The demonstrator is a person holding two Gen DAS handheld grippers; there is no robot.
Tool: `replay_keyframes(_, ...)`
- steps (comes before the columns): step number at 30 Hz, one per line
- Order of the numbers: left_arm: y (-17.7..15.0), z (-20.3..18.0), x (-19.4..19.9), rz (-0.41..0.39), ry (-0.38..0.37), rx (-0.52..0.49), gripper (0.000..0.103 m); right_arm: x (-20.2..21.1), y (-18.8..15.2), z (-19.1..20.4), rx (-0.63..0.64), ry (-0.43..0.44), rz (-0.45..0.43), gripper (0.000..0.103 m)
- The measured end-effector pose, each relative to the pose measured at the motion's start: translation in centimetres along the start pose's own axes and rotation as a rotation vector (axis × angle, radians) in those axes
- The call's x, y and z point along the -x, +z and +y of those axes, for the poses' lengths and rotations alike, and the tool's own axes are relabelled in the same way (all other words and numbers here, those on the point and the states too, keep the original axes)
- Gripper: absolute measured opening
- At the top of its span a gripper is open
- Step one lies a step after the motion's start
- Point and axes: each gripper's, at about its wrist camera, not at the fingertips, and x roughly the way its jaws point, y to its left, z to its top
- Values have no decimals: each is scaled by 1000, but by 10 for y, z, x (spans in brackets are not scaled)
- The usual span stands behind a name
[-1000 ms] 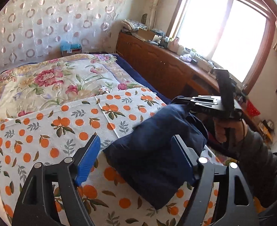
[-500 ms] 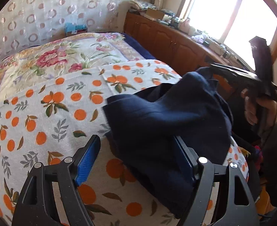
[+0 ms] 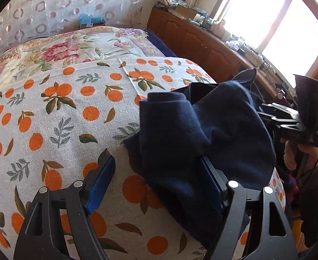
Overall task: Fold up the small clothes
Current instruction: 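Lift the folded shirt with both grippers and carry it toward the patterned cushion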
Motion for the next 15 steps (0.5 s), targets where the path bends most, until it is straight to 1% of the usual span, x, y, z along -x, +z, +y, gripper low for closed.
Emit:
replay_keyframes(4, -1, 0, 1, -8, -3, 14, 77, -12, 13, -7, -51, 45, 18, 66)
replay_keyframes(5, -1, 0, 0, -9, -11, 19, 75, -13, 14, -7, -50, 51, 22, 66)
replay_keyframes(6, -2, 0, 1, -9, -45, 32, 64, -13, 13, -5, -46, 59, 27, 66)
replay_keyframes(7, -3, 0, 1, -6, -70, 42, 59, -14, 12, -3, -40, 66, 32, 66)
replay_keyframes(10, -4, -4, 1, -14, -57, 38, 59, -16, 12, -3, -28, 79, 44, 65)
replay_keyframes(11, -4, -3, 0, -14, -61, 46, 59, -17, 12, -3, -25, 85, 47, 60)
replay_keyframes(12, -4, -1, 0, -16, -70, 61, 59, -17, 12, -4, -30, 95, 51, 58)
replay_keyframes(14, -3, -1, -1, -14, -76, 70, 59, -19, 10, -8, -50, 126, 58, 47)
replay_keyframes(15, -3, -1, -1, -12, -78, 70, 59, -20, 9, -8, -53, 140, 62, 44)
